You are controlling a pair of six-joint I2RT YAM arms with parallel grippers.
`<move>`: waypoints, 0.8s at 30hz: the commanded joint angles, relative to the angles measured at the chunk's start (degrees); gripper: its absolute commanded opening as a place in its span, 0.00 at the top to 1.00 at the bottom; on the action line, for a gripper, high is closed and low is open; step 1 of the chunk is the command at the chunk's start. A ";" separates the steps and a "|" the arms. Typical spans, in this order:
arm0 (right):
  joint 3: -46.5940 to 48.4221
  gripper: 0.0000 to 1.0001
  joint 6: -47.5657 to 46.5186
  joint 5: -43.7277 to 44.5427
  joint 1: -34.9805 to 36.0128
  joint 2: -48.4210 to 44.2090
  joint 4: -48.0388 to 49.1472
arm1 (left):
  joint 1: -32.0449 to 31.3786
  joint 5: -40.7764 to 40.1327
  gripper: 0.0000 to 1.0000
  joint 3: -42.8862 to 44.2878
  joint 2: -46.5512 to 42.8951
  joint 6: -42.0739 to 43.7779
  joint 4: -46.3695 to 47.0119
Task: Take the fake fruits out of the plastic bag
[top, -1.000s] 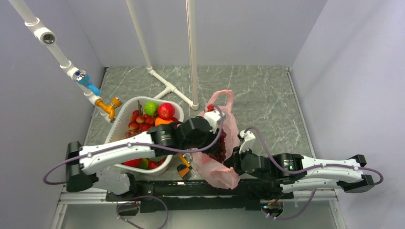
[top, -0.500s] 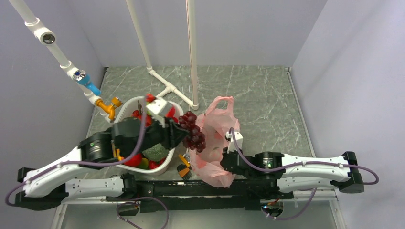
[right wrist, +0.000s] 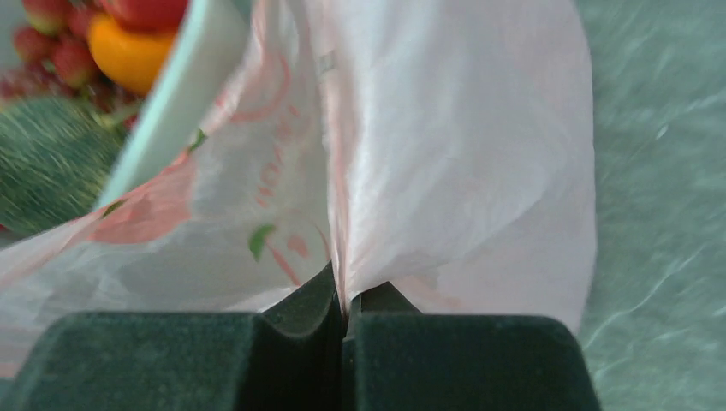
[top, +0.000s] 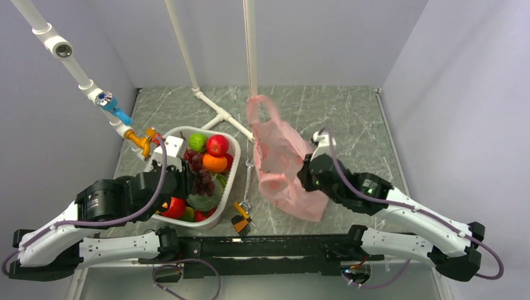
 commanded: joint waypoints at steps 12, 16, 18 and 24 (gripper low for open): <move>16.22 1.00 -17.53 5.41 -12.73 3.19 -4.07 | -0.14 -9.64 0.99 -2.66 2.80 -15.08 -23.63; 13.67 1.00 -16.39 3.92 -13.49 2.73 -3.86 | 0.46 -9.20 0.98 -3.31 7.08 -14.59 -25.11; 12.38 1.00 -15.91 2.83 -13.66 1.94 -3.38 | 0.91 -8.66 0.98 -3.94 8.70 -13.98 -24.24; 9.66 1.00 -14.66 0.80 -13.87 -0.16 -3.21 | 5.69 -9.36 0.95 -5.51 12.62 -14.49 -22.72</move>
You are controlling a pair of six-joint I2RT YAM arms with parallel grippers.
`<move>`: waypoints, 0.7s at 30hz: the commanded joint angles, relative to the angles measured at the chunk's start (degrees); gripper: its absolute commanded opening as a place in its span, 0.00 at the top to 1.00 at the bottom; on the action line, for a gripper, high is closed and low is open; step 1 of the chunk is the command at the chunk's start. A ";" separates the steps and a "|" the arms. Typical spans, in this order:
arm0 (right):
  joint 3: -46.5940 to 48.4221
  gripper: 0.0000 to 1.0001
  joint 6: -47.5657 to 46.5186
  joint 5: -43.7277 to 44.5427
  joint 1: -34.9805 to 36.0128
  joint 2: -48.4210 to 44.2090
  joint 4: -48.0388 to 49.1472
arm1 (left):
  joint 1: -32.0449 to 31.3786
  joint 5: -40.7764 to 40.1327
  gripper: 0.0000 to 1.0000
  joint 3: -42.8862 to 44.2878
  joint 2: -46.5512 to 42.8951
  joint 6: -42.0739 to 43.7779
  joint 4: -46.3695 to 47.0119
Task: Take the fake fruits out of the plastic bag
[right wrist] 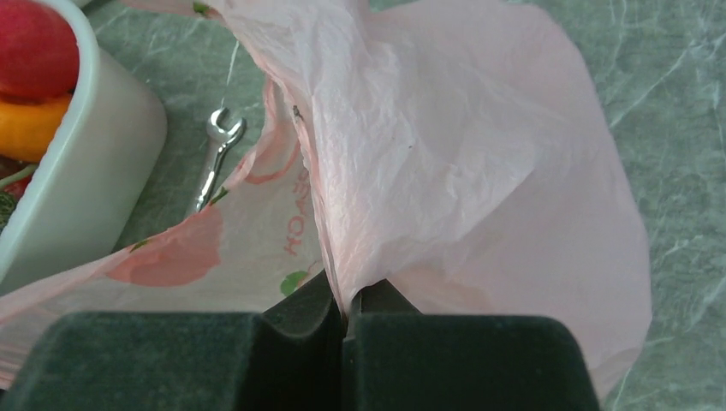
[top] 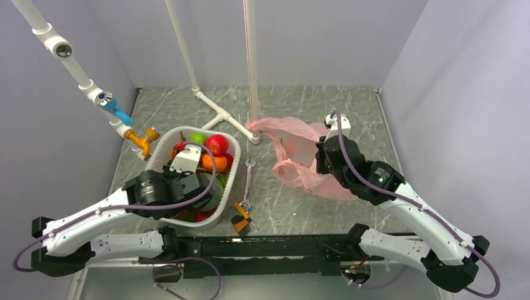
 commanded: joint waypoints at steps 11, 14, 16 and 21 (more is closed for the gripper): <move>-2.81 1.00 1.83 -1.97 -0.41 -4.37 -0.53 | 11.58 -1.45 0.28 -0.95 10.63 -1.03 0.81; -3.66 1.00 2.16 -1.46 -0.41 -5.09 -1.21 | 11.53 0.26 0.11 0.61 11.06 0.45 1.33; -4.20 1.00 2.32 -0.93 -0.35 -5.35 -1.50 | 11.54 2.54 0.06 1.23 9.60 2.68 3.49; -4.57 1.00 3.59 1.14 -0.41 -5.00 -2.58 | 11.56 11.69 0.01 1.80 2.21 10.34 13.45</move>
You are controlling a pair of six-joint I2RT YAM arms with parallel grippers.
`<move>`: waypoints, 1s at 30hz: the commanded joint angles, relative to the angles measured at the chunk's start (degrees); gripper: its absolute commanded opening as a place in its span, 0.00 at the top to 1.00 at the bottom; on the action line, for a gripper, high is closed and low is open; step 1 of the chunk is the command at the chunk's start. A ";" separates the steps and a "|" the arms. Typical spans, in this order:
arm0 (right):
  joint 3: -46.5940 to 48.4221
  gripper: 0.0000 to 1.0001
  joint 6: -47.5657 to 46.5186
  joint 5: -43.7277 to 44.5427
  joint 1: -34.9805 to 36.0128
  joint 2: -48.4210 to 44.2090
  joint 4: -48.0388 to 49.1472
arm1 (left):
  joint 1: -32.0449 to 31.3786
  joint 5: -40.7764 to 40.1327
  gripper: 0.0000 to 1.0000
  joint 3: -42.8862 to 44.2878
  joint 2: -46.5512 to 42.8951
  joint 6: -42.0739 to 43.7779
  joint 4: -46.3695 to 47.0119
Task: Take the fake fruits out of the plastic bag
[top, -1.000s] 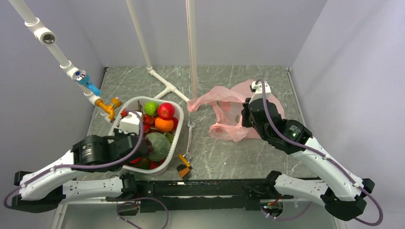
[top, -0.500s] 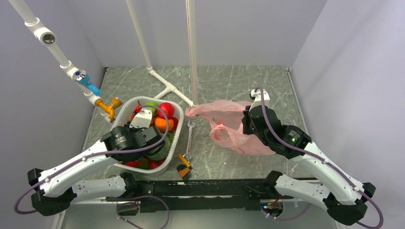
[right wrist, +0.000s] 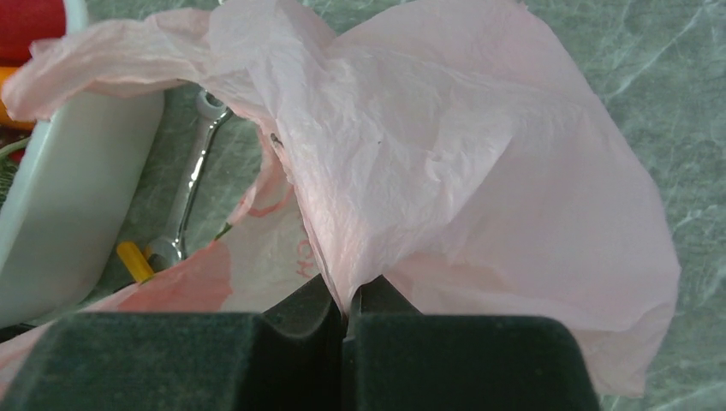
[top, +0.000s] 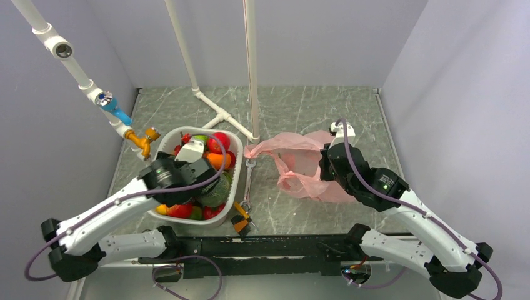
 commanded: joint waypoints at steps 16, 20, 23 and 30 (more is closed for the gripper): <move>5.36 0.25 1.86 -4.70 -0.17 -2.59 -4.52 | -0.31 23.04 0.01 11.92 -18.39 13.64 21.62; 9.30 0.06 1.03 -4.23 -0.22 -3.52 -7.05 | -0.32 25.61 0.01 12.69 -21.03 15.21 25.80; 12.32 0.01 0.25 -2.79 -0.18 -4.04 -9.36 | -0.27 26.92 0.01 13.03 -23.74 16.42 29.13; 20.34 0.01 -2.13 -0.53 -0.17 -5.26 -13.25 | -0.33 30.02 0.01 14.29 -32.15 21.24 37.99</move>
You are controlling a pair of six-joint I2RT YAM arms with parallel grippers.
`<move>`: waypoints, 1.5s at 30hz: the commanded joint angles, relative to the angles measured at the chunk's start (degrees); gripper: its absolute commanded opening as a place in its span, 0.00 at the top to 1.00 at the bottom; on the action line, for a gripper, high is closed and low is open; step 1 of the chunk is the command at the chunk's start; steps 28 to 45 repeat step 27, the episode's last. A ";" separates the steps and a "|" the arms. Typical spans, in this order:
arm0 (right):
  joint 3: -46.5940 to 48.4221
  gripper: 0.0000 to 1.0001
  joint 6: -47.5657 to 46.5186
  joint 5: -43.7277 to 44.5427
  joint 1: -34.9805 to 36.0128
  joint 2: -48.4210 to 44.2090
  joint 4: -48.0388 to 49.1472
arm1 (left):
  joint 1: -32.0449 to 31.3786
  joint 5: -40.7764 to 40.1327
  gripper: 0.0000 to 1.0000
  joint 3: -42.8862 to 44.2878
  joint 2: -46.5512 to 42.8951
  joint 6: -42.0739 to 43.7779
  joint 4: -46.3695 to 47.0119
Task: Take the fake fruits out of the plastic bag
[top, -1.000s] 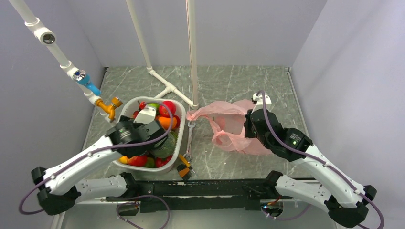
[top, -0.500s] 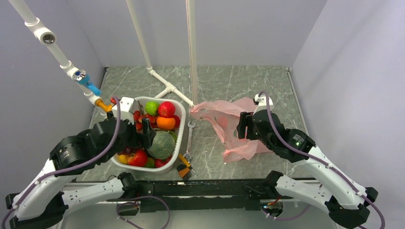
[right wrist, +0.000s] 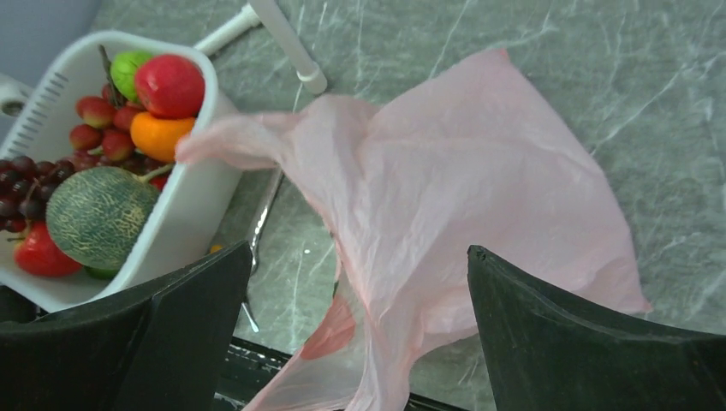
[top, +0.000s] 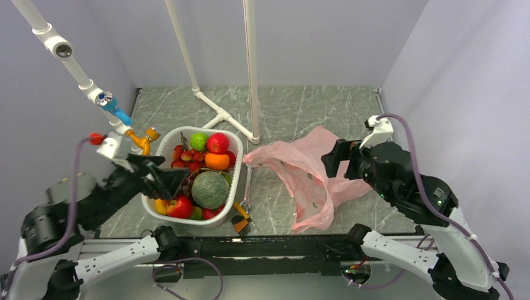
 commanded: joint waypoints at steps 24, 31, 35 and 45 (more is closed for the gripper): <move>14.00 0.01 -7.20 6.16 -0.17 -13.21 6.43 | -0.21 0.47 0.00 7.44 -14.07 8.40 9.60; 11.87 0.00 -7.36 5.85 -0.17 -13.65 6.83 | -0.17 0.87 0.01 7.40 -14.10 8.28 9.64; 11.87 0.00 -7.36 5.85 -0.17 -13.65 6.83 | -0.17 0.87 0.01 7.40 -14.10 8.28 9.64; 11.87 0.00 -7.36 5.85 -0.17 -13.65 6.83 | -0.17 0.87 0.01 7.40 -14.10 8.28 9.64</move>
